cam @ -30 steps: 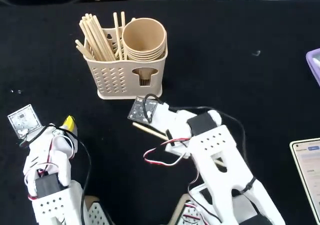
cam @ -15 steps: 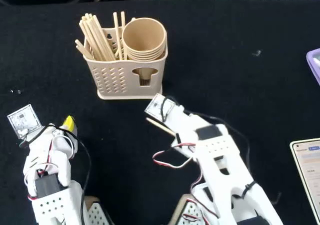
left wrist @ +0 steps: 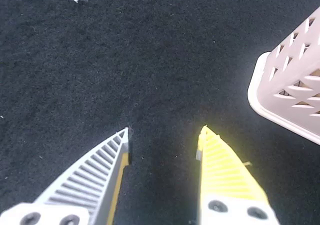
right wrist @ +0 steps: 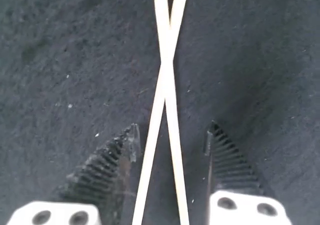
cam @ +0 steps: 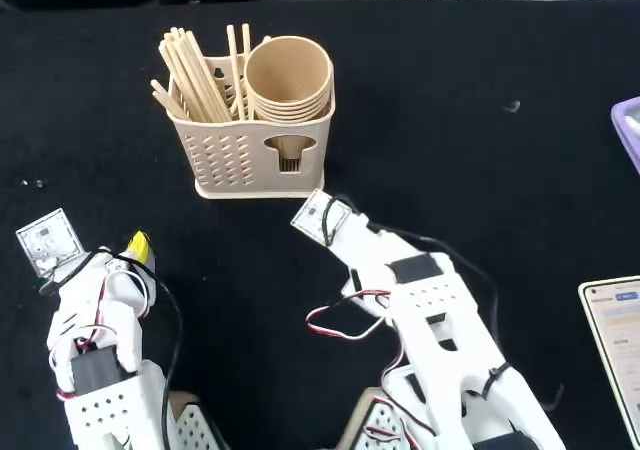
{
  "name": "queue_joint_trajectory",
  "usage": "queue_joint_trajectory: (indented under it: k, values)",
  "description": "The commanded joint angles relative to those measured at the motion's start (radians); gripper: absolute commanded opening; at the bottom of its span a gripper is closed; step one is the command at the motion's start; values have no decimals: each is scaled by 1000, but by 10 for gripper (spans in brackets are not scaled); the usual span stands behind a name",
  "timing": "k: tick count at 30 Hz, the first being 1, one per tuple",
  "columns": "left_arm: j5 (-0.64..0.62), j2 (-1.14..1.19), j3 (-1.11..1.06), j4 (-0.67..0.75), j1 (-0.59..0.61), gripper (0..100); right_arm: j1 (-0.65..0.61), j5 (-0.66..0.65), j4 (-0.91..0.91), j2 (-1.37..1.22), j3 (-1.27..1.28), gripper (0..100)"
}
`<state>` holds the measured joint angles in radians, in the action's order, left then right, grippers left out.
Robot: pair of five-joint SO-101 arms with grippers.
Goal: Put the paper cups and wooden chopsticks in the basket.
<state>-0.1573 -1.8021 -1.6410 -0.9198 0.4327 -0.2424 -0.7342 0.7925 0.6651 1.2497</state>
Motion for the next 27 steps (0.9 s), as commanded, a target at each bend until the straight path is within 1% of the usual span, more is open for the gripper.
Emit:
queue_joint_trajectory:
  k: [1,5,9,17,22,24,27]
  values:
    - [-3,2,10,23,1,220,17,11,-44,38,-1,205]
    - [-3,2,10,23,1,220,-2,11,-35,8,-4,208]
    - [-3,2,10,23,1,220,-35,17,-48,-125,-30,210]
    - [-3,2,8,23,1,220,-6,12,-55,-381,-228,209]
    - [-3,2,10,23,1,220,-12,12,-15,-446,-275,200]
    - [-3,2,10,23,1,220,-12,12,6,-455,-282,152]
    - [-3,2,10,23,1,220,-12,-5,35,-455,-280,3]
